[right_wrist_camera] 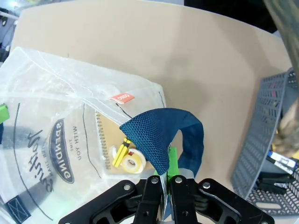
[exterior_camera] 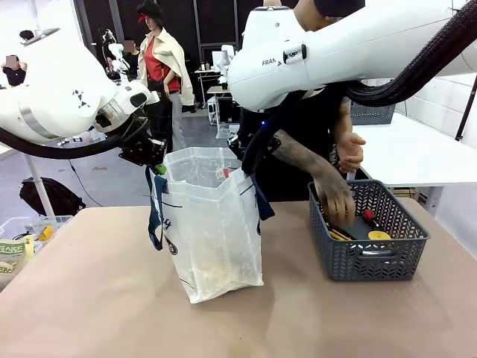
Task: Transfer purchased items from the store into the shopping bag.
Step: Move the Reusable shopping bag to the right side of the table.
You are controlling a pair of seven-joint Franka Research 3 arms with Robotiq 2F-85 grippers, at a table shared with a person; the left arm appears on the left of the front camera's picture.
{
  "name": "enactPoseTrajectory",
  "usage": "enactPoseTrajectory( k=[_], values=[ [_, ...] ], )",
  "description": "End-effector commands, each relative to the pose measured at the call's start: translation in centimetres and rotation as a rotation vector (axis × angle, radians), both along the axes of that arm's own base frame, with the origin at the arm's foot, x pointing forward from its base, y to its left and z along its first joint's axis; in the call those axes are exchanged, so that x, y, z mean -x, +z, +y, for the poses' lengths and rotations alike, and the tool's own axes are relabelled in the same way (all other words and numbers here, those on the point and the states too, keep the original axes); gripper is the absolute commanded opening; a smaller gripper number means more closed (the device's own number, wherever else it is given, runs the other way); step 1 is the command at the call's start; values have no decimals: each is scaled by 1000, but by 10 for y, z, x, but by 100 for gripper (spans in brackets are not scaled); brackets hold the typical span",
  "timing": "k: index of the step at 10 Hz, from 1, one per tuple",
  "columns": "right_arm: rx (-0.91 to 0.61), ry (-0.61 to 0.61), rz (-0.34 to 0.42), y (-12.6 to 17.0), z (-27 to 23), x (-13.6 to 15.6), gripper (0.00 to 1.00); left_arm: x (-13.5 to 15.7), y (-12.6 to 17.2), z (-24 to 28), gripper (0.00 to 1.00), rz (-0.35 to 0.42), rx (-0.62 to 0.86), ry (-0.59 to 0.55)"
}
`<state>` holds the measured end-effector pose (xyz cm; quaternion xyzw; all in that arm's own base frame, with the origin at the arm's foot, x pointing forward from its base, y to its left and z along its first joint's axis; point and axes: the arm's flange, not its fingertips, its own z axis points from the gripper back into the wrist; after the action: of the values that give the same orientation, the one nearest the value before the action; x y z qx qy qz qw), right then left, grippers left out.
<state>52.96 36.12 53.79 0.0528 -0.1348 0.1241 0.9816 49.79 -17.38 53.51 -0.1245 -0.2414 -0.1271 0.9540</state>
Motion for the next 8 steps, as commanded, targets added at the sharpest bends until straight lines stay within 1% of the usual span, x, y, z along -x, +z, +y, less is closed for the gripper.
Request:
enactPoseTrajectory(
  k=[1, 8],
  values=[
    [-15, 14, 10, 1, -2, 0, 0, 2, 2, 2, 0, 1, 16, 10],
    [-15, 14, 10, 1, -2, 0, 0, 2, 2, 2, 0, 1, 16, 10]
  ],
)
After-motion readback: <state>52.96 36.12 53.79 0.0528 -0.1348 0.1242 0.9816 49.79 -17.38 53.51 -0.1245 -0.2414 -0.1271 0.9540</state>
